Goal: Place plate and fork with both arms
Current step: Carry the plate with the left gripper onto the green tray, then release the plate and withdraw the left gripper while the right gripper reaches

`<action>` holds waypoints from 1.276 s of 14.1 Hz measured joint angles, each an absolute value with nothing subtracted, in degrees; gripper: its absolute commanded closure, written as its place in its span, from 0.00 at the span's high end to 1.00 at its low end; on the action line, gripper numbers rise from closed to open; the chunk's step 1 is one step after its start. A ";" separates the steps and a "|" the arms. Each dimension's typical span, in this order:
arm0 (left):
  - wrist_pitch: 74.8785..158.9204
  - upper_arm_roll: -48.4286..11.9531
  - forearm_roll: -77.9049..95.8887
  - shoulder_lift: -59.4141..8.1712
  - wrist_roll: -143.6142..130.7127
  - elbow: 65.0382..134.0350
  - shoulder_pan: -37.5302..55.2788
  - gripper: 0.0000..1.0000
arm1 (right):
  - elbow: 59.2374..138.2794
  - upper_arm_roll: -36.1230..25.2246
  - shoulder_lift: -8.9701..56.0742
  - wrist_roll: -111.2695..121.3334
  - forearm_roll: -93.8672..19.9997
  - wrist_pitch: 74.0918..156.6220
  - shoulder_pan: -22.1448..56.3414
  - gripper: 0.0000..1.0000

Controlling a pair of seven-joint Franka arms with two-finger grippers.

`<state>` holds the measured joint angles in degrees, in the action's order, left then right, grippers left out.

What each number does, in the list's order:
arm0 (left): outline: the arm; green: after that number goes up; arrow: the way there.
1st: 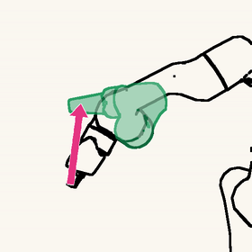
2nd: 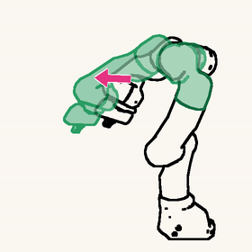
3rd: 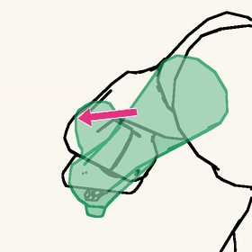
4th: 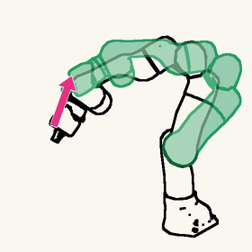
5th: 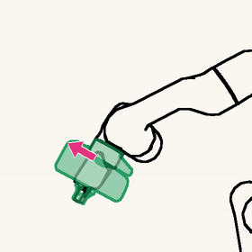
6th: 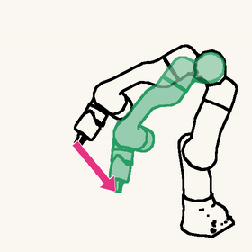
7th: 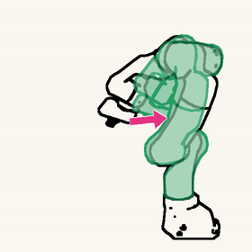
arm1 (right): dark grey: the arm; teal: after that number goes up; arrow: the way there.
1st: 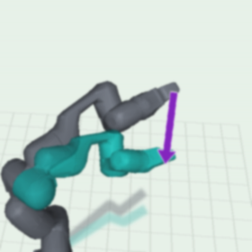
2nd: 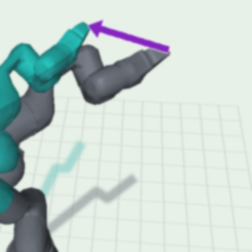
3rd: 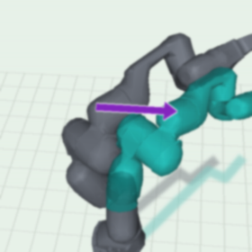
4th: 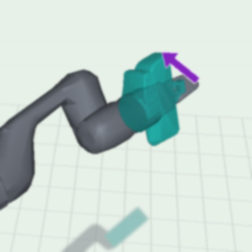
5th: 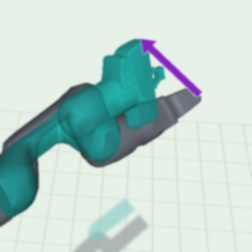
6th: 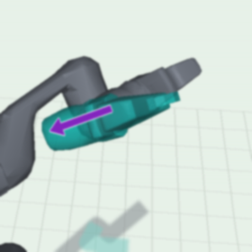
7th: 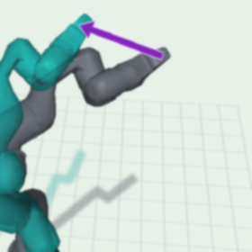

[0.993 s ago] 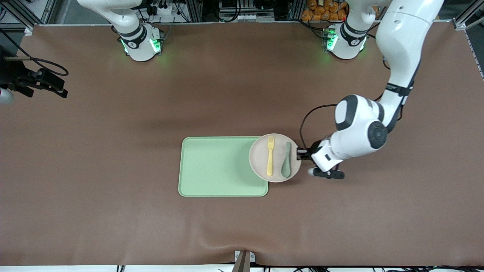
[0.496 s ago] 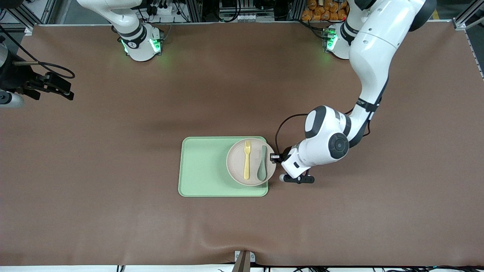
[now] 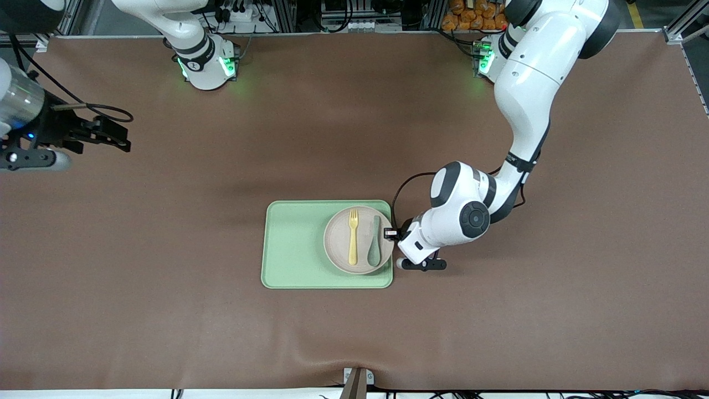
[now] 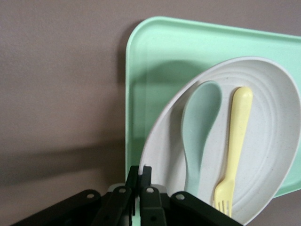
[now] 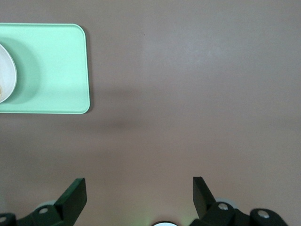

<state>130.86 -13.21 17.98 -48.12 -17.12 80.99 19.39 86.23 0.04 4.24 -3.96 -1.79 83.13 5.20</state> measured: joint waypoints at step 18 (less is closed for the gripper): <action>129.00 -9.39 17.98 -45.34 -19.35 77.55 20.20 1.00 | 84.11 0.18 15.04 -10.08 -7.87 94.27 15.85 1.00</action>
